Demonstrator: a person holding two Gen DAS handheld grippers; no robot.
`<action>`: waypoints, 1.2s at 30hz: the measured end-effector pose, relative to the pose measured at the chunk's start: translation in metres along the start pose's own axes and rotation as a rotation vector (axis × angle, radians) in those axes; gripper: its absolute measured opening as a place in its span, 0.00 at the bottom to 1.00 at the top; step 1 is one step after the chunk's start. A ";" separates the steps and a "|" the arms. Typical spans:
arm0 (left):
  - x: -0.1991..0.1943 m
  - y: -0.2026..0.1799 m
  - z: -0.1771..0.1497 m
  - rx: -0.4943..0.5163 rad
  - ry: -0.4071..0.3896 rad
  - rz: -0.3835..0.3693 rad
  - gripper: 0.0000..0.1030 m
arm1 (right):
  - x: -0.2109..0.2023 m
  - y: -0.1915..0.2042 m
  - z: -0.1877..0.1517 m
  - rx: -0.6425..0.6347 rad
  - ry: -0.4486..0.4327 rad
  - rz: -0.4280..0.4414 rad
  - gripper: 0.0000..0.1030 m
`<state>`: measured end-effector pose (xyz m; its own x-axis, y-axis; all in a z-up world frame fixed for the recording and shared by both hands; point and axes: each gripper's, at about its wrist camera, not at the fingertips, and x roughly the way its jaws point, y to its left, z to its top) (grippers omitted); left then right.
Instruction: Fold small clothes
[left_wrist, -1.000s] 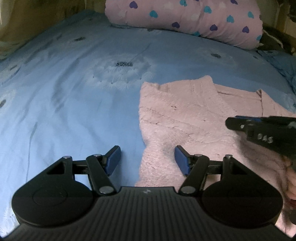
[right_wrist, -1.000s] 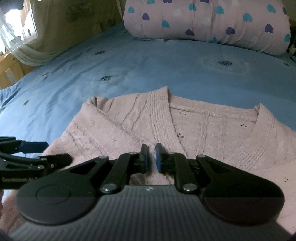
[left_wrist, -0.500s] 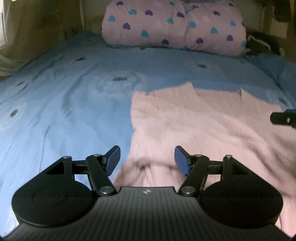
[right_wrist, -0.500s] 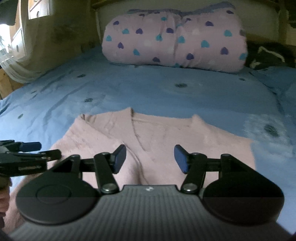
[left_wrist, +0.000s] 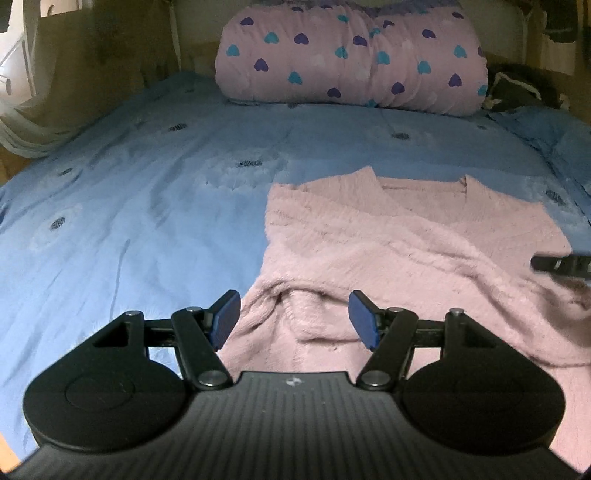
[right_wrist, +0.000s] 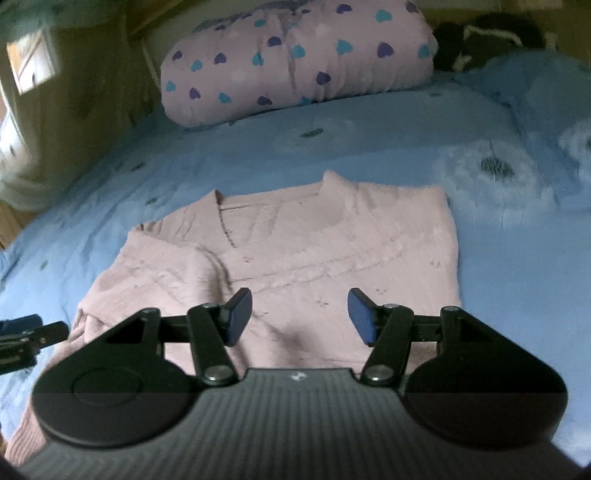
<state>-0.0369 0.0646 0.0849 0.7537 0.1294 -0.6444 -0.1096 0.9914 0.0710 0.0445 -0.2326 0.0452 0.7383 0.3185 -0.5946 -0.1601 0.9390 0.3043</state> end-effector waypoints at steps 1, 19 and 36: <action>0.000 -0.003 0.001 -0.007 -0.009 0.002 0.68 | 0.005 -0.008 -0.003 0.018 0.005 0.007 0.58; 0.062 -0.009 -0.007 0.002 0.052 0.089 0.68 | 0.007 -0.035 0.005 0.052 0.155 0.146 0.59; 0.067 -0.012 -0.018 0.061 0.037 0.106 0.73 | 0.012 -0.023 0.020 0.037 0.020 0.082 0.08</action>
<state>0.0031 0.0609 0.0267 0.7158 0.2336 -0.6581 -0.1470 0.9717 0.1850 0.0700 -0.2532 0.0463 0.7102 0.3969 -0.5815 -0.1949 0.9045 0.3793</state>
